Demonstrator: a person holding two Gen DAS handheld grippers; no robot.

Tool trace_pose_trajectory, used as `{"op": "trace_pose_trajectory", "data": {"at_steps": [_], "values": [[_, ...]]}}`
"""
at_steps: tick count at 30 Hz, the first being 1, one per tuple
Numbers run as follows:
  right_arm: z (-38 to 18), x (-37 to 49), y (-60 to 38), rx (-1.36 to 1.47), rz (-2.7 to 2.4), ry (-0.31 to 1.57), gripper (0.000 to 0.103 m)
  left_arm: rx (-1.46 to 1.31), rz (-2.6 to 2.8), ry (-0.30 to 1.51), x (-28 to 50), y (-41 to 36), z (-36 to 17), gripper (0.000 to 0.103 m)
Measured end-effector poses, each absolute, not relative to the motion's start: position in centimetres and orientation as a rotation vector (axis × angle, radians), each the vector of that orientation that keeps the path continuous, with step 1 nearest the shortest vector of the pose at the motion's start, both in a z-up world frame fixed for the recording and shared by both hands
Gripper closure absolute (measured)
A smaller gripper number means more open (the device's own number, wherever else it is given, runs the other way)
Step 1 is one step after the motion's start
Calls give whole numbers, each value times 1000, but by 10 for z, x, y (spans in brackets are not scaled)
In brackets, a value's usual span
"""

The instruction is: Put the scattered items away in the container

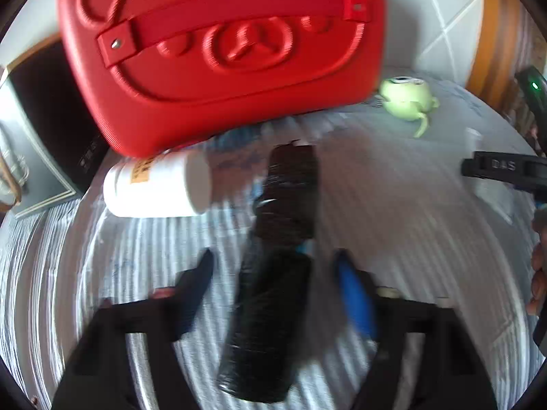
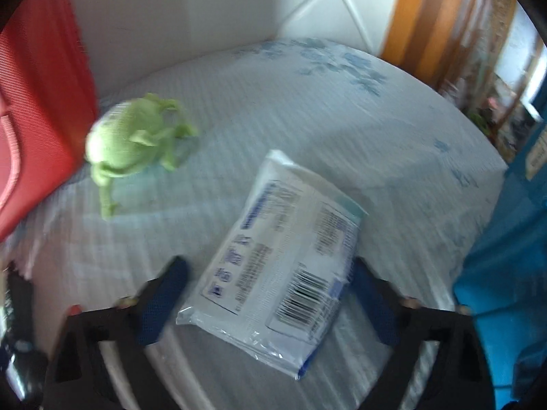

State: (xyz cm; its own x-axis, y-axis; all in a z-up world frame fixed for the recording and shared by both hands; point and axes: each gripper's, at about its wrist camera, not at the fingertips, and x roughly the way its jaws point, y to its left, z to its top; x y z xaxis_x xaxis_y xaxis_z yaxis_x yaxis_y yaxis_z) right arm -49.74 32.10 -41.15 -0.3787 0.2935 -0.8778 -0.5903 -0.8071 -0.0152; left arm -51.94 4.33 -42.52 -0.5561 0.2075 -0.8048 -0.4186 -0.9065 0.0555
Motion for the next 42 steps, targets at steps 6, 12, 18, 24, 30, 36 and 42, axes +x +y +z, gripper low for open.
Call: {"op": "trace_pose_trajectory", "data": {"at_steps": [6,12,18,24,30,36,42], "values": [[-403,-487,302,-1327,2285,396,65,-1244,2477,296,-503,38,-423,68],[-394,-472,281,-1360,2334,392,67,-1275,2502,227,-478,19,-422,68],[-379,-454,258,-1383,2374,305,67,-1324,2517,203,-455,1,-417,68],[-363,-425,236,-1426,2405,232,67,-1367,2549,158,-415,-23,-405,68],[-338,-385,206,-1474,2458,192,66,-1395,2579,81,-375,-46,-374,68],[-301,-335,169,-1527,2531,180,66,-1317,2622,127,-348,-59,-322,68],[-242,-293,143,-1532,2628,210,66,-1249,2652,140,-320,-83,-263,68]]}}
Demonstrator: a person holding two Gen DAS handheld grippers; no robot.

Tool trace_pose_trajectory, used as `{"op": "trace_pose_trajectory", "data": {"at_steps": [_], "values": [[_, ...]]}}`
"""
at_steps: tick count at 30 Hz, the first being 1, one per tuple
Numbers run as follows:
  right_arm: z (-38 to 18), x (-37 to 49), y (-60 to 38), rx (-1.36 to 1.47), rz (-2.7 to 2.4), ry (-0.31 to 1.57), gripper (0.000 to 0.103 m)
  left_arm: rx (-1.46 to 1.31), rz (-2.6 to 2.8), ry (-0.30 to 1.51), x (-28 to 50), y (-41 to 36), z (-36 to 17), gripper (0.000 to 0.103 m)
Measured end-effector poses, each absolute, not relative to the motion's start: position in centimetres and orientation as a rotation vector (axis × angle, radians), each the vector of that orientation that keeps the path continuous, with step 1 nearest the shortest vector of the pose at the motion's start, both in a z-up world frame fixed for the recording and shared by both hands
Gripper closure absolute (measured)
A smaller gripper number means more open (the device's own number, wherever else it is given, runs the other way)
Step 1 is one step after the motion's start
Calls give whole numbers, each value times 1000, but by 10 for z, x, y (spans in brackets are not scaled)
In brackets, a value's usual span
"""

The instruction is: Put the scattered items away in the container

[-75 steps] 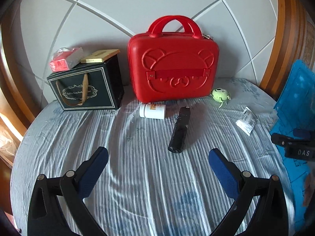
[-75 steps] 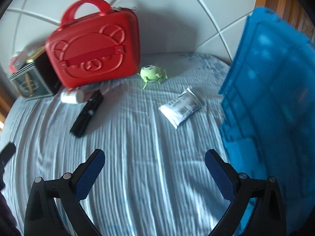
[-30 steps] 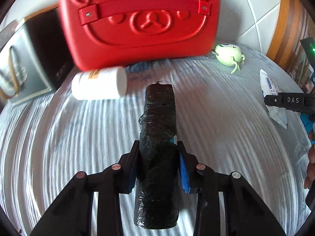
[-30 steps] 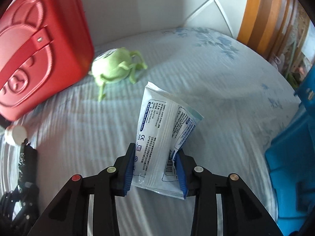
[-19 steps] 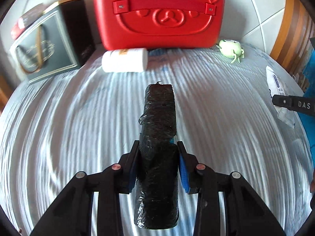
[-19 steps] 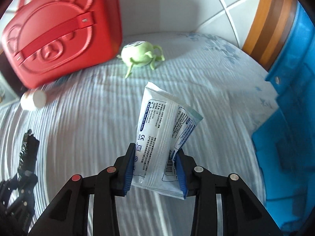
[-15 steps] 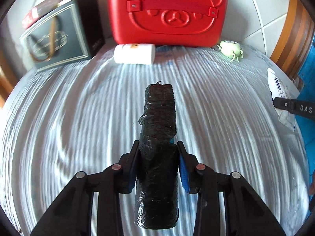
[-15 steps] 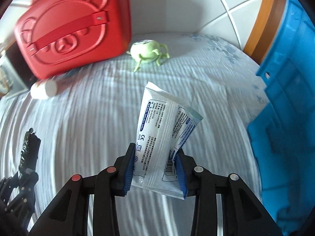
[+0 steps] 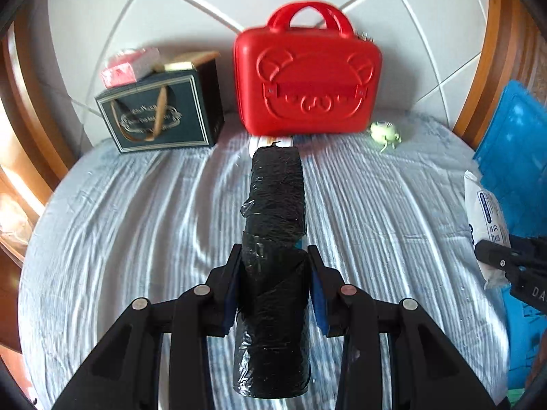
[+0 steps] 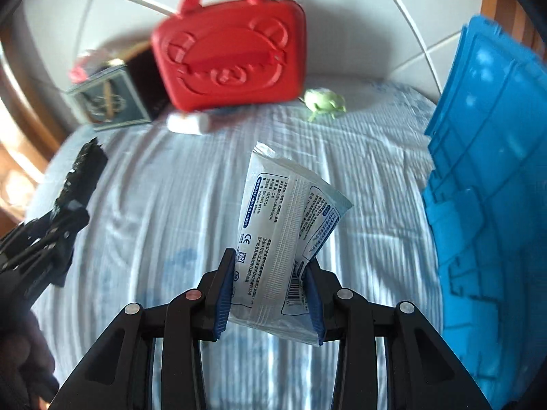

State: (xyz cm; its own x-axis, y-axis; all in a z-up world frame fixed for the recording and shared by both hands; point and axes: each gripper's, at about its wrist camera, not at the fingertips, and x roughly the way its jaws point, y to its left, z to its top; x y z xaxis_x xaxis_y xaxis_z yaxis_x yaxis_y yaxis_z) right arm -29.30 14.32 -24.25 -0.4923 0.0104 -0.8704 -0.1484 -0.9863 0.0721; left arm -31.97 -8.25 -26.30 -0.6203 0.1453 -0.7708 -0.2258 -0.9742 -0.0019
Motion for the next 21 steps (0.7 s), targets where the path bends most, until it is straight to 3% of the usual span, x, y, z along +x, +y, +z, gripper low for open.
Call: {"op": "trace_pose_trajectory", "data": {"at_steps": [11,21], "values": [[-144,-214,109,-1448,2771,207,66,-1132,2729,100,-256,-128,-174,68],[-82,-152,73,-1367,2908,82,66,-1098,2790,-11,-205,-162,-129,68]]}}
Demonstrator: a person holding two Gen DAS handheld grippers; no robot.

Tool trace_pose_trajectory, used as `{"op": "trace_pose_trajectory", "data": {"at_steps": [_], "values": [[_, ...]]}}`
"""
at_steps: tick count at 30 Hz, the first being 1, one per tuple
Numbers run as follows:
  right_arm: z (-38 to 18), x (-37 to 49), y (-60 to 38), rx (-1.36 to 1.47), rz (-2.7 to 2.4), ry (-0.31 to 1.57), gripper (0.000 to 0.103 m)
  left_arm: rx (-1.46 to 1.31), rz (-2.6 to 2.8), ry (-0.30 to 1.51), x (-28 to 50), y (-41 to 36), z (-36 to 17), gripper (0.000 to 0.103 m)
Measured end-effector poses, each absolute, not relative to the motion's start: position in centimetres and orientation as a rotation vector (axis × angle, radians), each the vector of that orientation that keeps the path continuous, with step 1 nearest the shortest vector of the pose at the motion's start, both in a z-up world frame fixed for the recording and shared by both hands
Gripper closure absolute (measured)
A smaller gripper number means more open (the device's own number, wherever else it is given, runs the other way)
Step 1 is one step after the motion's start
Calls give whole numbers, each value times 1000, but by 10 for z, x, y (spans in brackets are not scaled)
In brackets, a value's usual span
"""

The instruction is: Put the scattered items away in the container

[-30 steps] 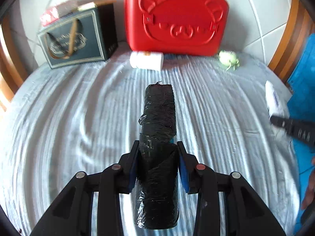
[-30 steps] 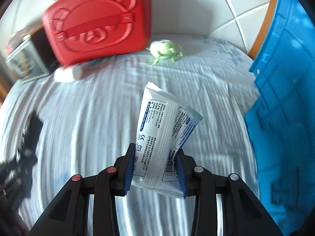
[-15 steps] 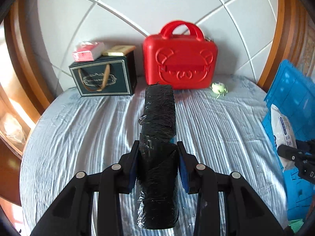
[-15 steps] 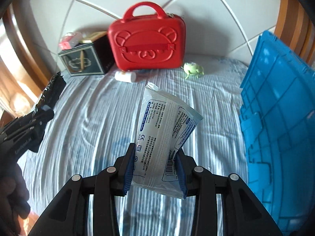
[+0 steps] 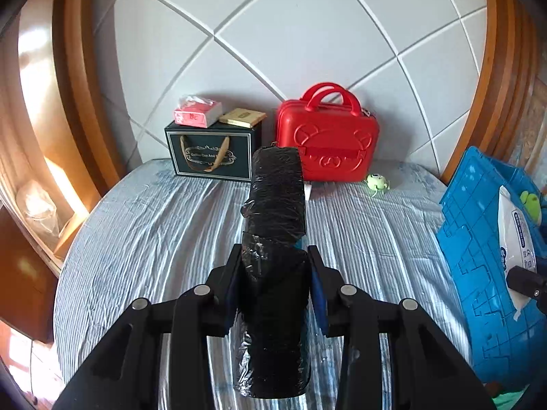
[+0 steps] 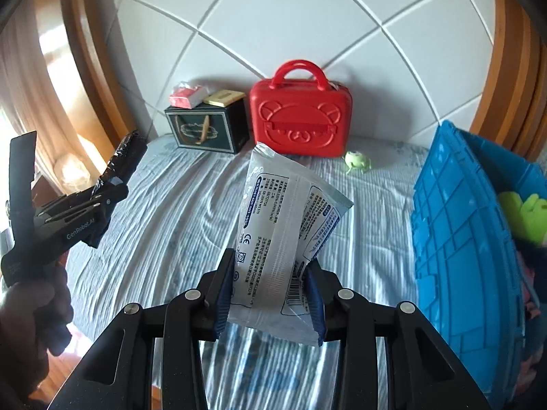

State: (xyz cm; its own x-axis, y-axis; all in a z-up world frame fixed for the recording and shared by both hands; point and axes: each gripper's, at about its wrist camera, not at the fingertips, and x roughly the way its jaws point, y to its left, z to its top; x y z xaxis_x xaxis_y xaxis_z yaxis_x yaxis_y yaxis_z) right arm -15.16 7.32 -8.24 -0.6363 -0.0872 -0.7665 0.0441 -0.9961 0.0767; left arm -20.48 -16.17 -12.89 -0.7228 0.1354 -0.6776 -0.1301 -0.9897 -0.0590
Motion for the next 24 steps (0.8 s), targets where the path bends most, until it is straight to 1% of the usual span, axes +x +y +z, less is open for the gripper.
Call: {"op": "trace_pose_trajectory", "data": {"at_steps": [2,7,11,16,24], "values": [[-74,-142,73,1280,-2784,-82,66,-1075,2802,-39,-194,-169,-117,68],[-60,-123,74,1254,-2784,-82,66,-1034,2877,-15,-169,-179,-92,68],[-55,-112,80,1250,-2789,-100,66,-1041,2883,-51,-156,-183,-82,68],[-51,-102,90,1217,-2784,-126,66,-1032,2890,-22,-139,-170,-73,68],[-38,-86,111,1137,-2756,-52,66,-978,2946,-49,-115,-140,-52,68]]}}
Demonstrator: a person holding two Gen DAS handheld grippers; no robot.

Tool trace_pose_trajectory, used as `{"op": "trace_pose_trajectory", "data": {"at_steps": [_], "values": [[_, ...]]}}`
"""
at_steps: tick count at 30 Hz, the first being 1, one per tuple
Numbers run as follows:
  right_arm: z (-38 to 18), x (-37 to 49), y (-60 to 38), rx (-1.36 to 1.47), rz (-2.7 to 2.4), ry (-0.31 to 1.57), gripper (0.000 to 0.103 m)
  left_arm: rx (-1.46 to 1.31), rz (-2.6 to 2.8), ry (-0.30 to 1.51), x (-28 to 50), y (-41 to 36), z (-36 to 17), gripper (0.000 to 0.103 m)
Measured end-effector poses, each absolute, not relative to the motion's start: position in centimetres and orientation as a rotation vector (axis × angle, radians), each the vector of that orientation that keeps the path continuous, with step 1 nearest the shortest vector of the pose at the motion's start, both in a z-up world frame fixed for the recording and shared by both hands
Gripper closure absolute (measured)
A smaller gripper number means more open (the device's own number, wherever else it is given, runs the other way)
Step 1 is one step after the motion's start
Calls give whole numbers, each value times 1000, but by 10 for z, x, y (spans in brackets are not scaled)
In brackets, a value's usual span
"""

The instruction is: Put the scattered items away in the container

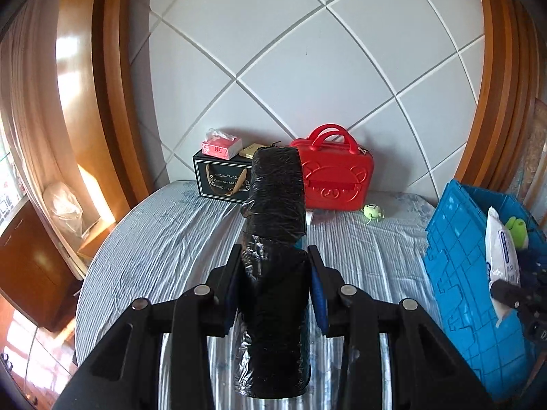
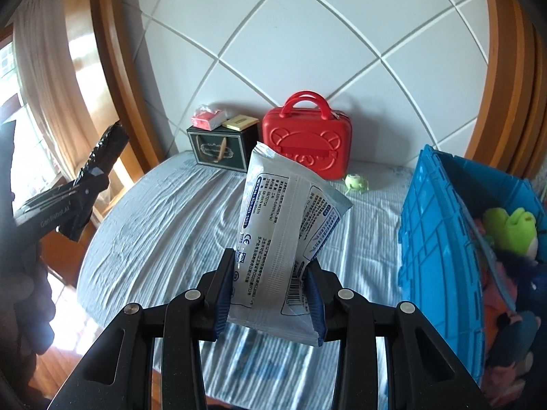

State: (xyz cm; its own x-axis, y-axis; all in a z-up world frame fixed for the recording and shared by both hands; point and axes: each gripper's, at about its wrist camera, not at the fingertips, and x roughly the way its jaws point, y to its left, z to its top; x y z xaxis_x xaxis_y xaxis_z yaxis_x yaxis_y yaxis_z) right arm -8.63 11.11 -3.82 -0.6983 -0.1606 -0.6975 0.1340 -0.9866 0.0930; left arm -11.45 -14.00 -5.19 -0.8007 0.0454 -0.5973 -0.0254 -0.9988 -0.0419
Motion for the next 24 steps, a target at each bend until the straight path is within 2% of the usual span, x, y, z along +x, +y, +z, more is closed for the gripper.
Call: {"op": "trace_pose_trajectory", "data": {"at_steps": [24], "values": [[-16,-52,210,1036,-2747,-100,66,-908,2958,-5,-83,-29,-1,68]]}}
